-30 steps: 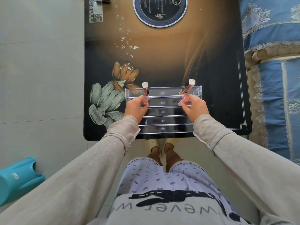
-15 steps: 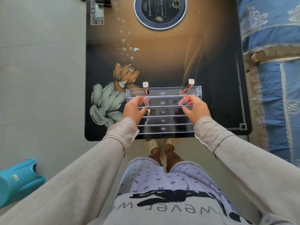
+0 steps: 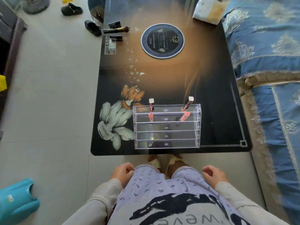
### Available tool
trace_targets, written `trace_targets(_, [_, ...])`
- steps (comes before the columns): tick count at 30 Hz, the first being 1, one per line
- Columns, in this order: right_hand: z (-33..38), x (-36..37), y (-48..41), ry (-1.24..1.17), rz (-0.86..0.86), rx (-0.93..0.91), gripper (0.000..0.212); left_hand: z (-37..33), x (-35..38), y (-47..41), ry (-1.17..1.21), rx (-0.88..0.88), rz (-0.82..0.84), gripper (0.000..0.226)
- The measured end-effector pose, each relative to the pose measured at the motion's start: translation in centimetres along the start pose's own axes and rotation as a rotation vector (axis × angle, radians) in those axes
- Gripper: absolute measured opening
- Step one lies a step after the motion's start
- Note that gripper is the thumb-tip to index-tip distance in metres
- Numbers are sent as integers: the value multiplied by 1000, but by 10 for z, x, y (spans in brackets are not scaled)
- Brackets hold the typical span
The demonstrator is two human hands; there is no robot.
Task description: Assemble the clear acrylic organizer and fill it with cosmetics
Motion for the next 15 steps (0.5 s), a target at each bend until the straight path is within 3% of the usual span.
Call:
trace_targets(3, [-4,0,-2,-24,1,38,20,22,5,4,-46,-93,48,32])
trace_targets(5, [0,-5,-7,-32,8,52,21,31,4,9,-27,-147,35,20])
trace_targets(7, [10,-9,-12,53,99,34,23,37,5,14,14,-184,1,20])
trace_targets(10, [30,-16,-17,211,216,-42,25,45,9,25,162,-214,-96,24])
trace_targets(15, [54,-27,-29,415,255,-183,25,62,44,56,460,-335,-224,21])
Point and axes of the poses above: each hand's wrist, its own y-axis away from the middle knuckle, its own x-axis out of the palm, z = x × y, the point moved 3 cm from there along -y, towards the middle knuckle, and after that the axes turned 8 degrees about -x, right-handed, at the moved point
